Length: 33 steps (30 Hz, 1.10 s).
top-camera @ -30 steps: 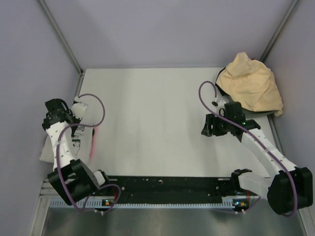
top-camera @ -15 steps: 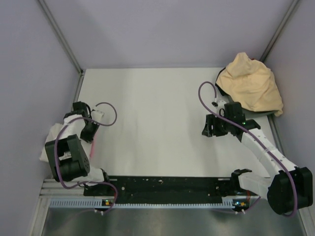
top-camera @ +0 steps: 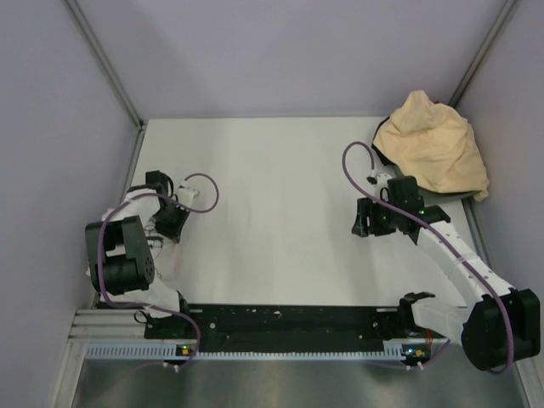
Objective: Fold and stack the t-shirts
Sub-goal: Put the neatly folded tshirt into the corner of the board with the left arm
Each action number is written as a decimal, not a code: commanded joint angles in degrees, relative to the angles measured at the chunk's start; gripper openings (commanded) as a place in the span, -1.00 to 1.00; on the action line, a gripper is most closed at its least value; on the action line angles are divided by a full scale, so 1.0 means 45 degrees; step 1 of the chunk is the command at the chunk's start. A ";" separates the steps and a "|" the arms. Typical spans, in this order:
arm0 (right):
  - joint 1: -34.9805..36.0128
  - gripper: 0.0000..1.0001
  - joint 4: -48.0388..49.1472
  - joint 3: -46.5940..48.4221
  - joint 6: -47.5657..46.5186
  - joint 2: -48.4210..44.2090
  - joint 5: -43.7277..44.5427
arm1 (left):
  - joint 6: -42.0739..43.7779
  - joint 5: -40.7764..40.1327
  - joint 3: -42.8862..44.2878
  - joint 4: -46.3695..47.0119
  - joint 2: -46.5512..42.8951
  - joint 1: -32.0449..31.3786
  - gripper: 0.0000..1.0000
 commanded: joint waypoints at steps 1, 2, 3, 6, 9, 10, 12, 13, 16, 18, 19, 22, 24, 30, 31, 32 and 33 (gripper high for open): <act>-0.0079 0.14 0.0041 0.0703 -0.0224 0.0022 0.0214 | -0.0642 0.1304 0.0529 -0.0156 0.0051 -0.0103 -0.83; -0.0079 0.14 0.0060 0.0703 -0.0204 0.0061 0.0234 | -0.0701 0.1362 0.0607 -0.0292 -0.0046 -0.0103 -0.65; -0.0079 0.14 0.0060 0.0703 -0.0224 0.0100 0.0234 | -0.0779 0.1440 0.0743 -0.0429 -0.0163 -0.0103 -0.52; -0.0079 0.14 0.0041 0.0742 -0.0243 0.0178 0.0215 | -0.0780 0.1305 0.1464 -0.1208 -0.0943 -0.0026 -0.33; -0.0098 0.14 0.0041 0.0742 -0.0263 0.0217 0.0175 | -0.0605 0.0799 0.2363 -0.1815 -0.2036 0.0539 -0.28; -0.0079 0.14 0.0060 0.0742 -0.0263 0.0179 0.0156 | -0.0488 0.0410 0.2520 -0.1836 -0.2368 0.0812 -0.28; -0.0098 0.14 0.0060 0.0742 -0.0263 0.0198 0.0136 | -0.0059 -0.0313 0.2561 -0.1700 -0.2838 0.1747 -0.32; -0.0079 0.14 0.0060 0.0761 -0.0263 0.0217 0.0136 | 0.0195 -0.0587 0.2483 -0.1603 -0.2917 0.2255 -0.40; -0.0079 0.14 0.0060 0.0781 -0.0282 0.0178 0.0156 | 0.1015 -0.1330 0.2035 -0.1310 -0.2724 0.4361 -0.65; -0.0079 0.14 0.0060 0.0781 -0.0263 0.0198 0.0136 | 0.1562 -0.1855 0.1625 -0.0959 -0.2490 0.5478 -0.74; -0.0098 0.14 0.0060 0.0800 -0.0263 0.0198 0.0136 | 0.1796 -0.2072 0.1430 -0.0764 -0.2353 0.6005 -0.79; -0.0079 0.14 0.0079 0.0820 -0.0263 0.0217 0.0117 | 0.2383 -0.2658 0.0669 0.0209 -0.2079 0.7139 -0.85; -0.0098 0.14 0.0060 0.0840 -0.0282 0.0217 0.0117 | 0.2715 -0.3127 0.0044 0.1011 -0.1903 0.7629 -0.85; -0.0079 0.14 0.0060 0.0839 -0.0282 0.0198 0.0117 | 0.3107 -0.3579 -0.0721 0.2538 -0.0850 0.8685 -0.80; -0.0079 0.14 0.0041 0.0840 -0.0302 0.0198 0.0136 | 0.3088 -0.3501 -0.0624 0.2519 -0.0732 0.8724 -0.77; -0.0079 0.14 0.0041 0.0840 -0.0302 0.0179 0.0136 | 0.3049 -0.3326 -0.0507 0.2384 -0.0692 0.8744 -0.72; -0.0079 0.14 0.0041 0.0840 -0.0302 0.0198 0.0156 | 0.3068 -0.3034 -0.0312 0.2208 -0.0827 0.8725 -0.67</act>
